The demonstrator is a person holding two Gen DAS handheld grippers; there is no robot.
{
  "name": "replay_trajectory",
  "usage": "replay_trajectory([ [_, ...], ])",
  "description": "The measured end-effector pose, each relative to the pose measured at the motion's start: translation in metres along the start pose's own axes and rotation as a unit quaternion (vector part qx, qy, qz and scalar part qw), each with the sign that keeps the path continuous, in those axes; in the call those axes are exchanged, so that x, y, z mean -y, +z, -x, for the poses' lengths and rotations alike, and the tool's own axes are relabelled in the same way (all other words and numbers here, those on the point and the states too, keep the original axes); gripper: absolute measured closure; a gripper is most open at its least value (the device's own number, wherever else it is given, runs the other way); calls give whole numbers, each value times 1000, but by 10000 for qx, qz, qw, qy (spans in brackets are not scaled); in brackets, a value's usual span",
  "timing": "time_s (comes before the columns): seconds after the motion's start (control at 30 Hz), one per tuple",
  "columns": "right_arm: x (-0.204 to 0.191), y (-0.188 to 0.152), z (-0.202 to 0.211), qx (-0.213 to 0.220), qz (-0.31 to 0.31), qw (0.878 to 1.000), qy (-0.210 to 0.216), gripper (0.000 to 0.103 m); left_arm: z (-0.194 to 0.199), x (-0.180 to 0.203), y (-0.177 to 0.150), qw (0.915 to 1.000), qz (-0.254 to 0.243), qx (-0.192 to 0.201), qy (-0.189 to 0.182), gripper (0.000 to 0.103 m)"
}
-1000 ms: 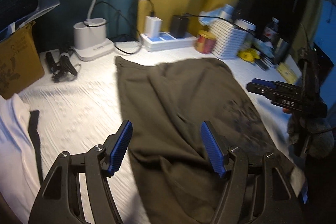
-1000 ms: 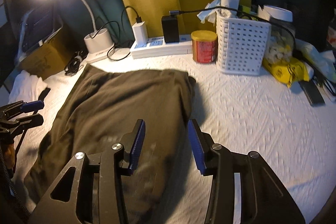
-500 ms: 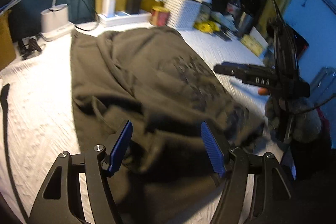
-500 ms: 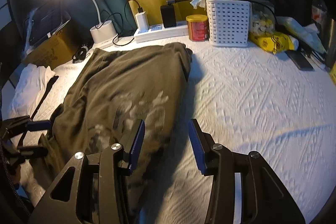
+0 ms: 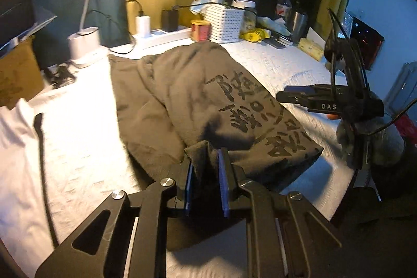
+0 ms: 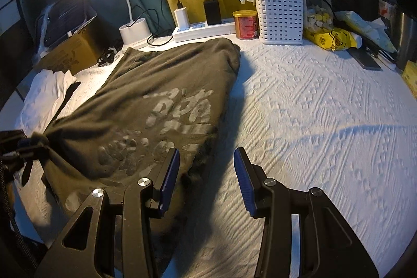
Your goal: Fold small clothes
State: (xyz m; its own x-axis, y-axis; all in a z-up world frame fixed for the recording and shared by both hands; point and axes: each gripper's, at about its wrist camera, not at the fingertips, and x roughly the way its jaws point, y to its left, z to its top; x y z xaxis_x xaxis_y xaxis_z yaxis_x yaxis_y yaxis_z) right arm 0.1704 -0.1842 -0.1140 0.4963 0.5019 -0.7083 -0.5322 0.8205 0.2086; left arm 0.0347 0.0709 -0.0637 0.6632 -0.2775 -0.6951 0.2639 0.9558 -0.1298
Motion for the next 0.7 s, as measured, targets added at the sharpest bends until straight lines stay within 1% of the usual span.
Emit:
replay_trajectory([
  [0.1,-7,-6,1,-20,27,10000,33,57,-1,-4,-6,9999,8,-107,69,88],
  [0.2,-15,-13,1,-72,93,9999,76,57,-2,-5,-15,9998,80,-173,58,88],
  [0.43,-32,-38,1,-335,114,9993,156,57,-7,-6,-25,9996,134,-265,13,88],
  [0.53,-42,-48,8,-365,61,9990,236,57,-7,-6,-28,9994,156,-294,13,86],
  [0.6,-48,-57,14,-288,59,9994,187,57,-7,-6,-29,9994,180,-299,24,84],
  [0.67,-55,-62,17,-251,242,9994,68,76,-9,-5,-30,9991,195,-365,66,79],
  [0.7,-55,-63,18,-235,289,9993,41,80,-10,-4,-30,9990,191,-396,99,75],
])
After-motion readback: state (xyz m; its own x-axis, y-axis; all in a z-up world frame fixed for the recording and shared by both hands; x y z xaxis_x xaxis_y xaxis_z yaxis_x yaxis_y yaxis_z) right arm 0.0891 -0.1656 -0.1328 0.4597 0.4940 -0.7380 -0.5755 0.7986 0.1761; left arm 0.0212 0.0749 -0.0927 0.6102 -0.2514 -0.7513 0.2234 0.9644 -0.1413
